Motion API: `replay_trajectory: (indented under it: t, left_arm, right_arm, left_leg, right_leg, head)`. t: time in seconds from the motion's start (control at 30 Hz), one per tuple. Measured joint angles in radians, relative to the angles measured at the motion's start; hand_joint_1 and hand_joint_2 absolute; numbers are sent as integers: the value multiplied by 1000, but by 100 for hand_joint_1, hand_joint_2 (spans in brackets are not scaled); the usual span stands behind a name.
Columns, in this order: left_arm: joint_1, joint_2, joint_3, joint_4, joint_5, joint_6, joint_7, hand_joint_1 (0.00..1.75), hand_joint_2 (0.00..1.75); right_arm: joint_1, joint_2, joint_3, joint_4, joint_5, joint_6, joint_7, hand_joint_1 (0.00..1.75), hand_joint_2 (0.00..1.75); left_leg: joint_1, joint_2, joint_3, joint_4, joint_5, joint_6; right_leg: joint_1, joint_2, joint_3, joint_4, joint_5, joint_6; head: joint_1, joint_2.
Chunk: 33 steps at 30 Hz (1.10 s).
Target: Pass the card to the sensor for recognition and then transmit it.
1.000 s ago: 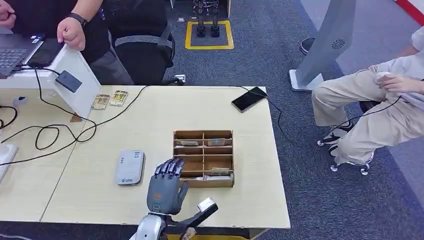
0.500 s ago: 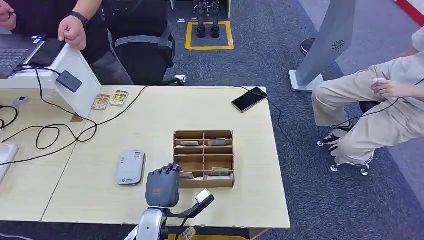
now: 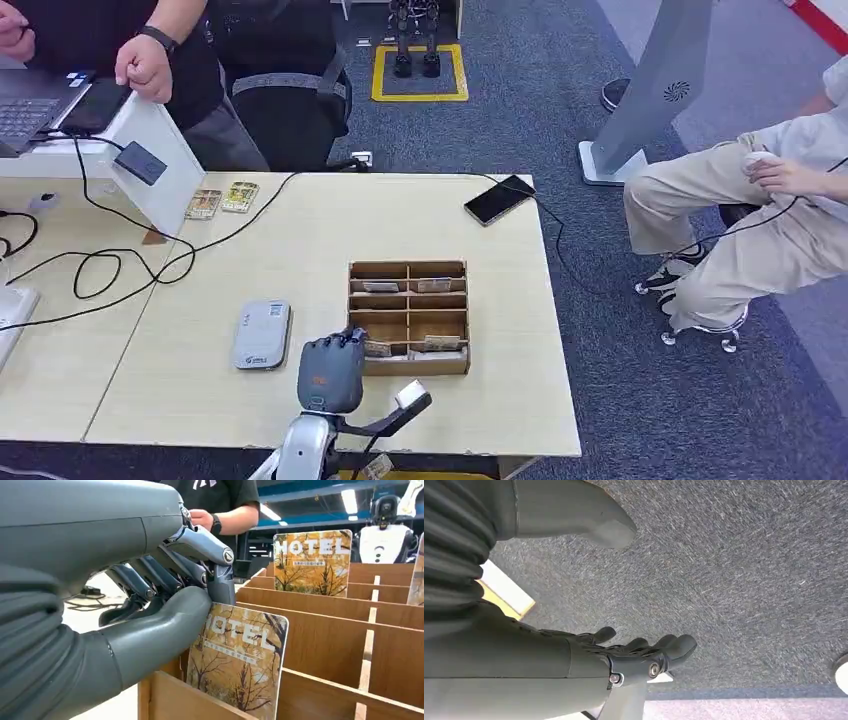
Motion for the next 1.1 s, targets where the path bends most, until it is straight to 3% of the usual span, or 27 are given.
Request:
replay_trajectory:
  t: [0.33,0.4,0.47,0.57,0.6,0.63,0.77,1.03,1.1]
  left_arm:
    - [20,0,0,-20,0,41,9,175,175]
    - [43,0,5,-52,2,42,-16,175,175]
    - [90,-9,35,-123,13,42,-118,175,175]
    - [154,-78,187,-264,106,43,-475,175,175]
    - [163,-105,239,-296,127,42,-547,175,175]
    - [172,-115,281,-322,137,42,-576,175,175]
    - [199,-130,367,-388,145,42,-588,175,175]
    - [217,-137,422,-442,148,41,-595,175,175]
    - [222,-140,443,-461,235,42,-664,175,175]
  right_arm:
    - [0,0,0,5,4,0,2,0,175]
    - [0,0,0,5,4,0,4,0,175]
    - [2,0,0,4,5,0,10,0,175]
    - [2,0,0,-2,8,0,19,0,175]
    - [2,1,0,-4,8,0,20,0,175]
    - [2,2,0,-5,8,0,20,0,175]
    - [2,2,0,-8,8,0,20,0,175]
    - [1,3,0,-10,8,0,20,0,175]
    - [1,3,0,-13,8,0,20,0,175]
  left_leg:
    - [0,0,0,0,0,0]
    - [0,0,0,0,0,0]
    - [0,1,-1,0,0,0]
    - [0,1,-5,0,0,0]
    - [0,1,-4,0,0,0]
    - [0,2,-4,0,0,0]
    - [0,1,-4,0,0,0]
    - [0,1,-5,0,0,0]
    - [0,2,-5,0,0,0]
  right_leg:
    - [0,0,0,0,0,0]
    - [0,0,0,0,0,0]
    - [0,1,-2,0,0,0]
    - [0,1,-6,0,0,0]
    - [0,1,-5,0,0,0]
    - [0,2,-5,0,0,0]
    - [0,2,-6,0,0,0]
    - [0,2,-6,0,0,0]
    - [0,2,-6,0,0,0]
  head:
    - [0,0]
    - [0,0]
    - [0,0]
    - [2,0]
    - [3,0]
    - [3,0]
    - [2,0]
    - [1,0]
    - [2,0]
